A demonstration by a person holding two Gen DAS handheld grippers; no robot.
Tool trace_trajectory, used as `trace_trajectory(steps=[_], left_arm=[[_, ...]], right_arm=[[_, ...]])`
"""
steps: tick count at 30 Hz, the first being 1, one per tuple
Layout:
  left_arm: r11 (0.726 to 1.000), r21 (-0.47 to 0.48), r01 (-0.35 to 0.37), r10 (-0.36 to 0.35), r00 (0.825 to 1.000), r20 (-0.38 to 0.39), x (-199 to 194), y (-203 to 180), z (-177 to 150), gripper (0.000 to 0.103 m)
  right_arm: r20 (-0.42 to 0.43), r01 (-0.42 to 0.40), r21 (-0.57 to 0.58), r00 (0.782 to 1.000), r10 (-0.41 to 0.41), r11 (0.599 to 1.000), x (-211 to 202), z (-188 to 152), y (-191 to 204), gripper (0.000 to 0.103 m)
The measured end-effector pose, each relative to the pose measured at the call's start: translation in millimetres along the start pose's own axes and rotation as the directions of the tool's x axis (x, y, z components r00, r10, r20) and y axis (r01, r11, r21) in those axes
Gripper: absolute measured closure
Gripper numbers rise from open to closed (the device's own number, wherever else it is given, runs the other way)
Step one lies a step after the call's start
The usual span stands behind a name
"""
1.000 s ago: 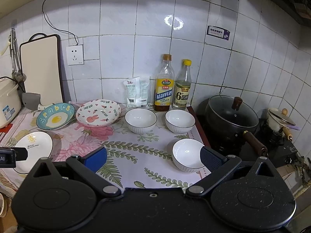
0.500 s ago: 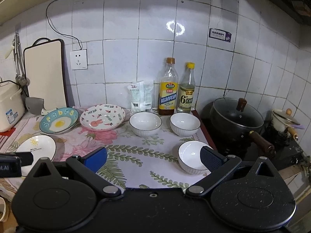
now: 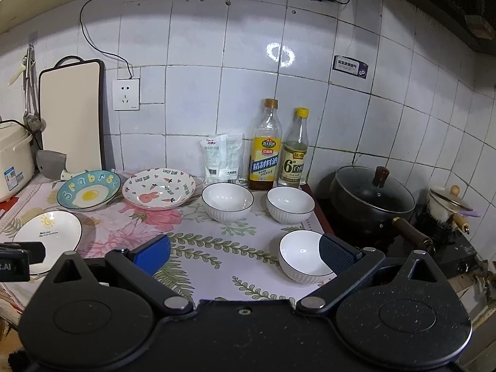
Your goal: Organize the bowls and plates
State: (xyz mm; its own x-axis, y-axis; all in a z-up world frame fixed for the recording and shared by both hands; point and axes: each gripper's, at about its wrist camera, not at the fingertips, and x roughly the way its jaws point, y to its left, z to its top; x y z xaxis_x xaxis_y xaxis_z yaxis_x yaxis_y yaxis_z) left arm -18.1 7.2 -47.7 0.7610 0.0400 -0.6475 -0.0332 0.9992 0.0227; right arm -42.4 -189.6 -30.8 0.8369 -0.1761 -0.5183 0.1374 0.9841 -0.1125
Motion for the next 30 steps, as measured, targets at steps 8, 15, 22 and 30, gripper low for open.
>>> trace_trajectory(steps=[8, 15, 22, 30], left_arm=[[1.0, -0.003, 0.01, -0.01, 1.0, -0.001, -2.6, 0.3, 1.6, 0.001], [1.0, -0.004, 0.018, -0.018, 1.0, -0.008, -3.4, 1.9, 3.7, 0.001], [0.999, -0.021, 0.038, -0.038, 0.999, -0.034, -0.1, 7.8, 2.7, 0.001], [0.998, -0.037, 0.049, -0.052, 0.996, -0.079, 12.9, 27.6, 2.3, 0.001]], right_arm=[[0.002, 0.006, -0.011, 1.0, -0.006, 1.0, 0.5, -0.7, 3.5, 0.0], [-0.005, 0.007, -0.003, 1.0, -0.007, 1.0, 2.2, -0.6, 3.3, 0.0], [-0.017, 0.006, -0.008, 1.0, -0.006, 1.0, 3.7, -1.4, 3.7, 0.0], [-0.021, -0.029, -0.028, 0.999, 0.028, 0.999, 9.2, 3.4, 14.4, 0.0]])
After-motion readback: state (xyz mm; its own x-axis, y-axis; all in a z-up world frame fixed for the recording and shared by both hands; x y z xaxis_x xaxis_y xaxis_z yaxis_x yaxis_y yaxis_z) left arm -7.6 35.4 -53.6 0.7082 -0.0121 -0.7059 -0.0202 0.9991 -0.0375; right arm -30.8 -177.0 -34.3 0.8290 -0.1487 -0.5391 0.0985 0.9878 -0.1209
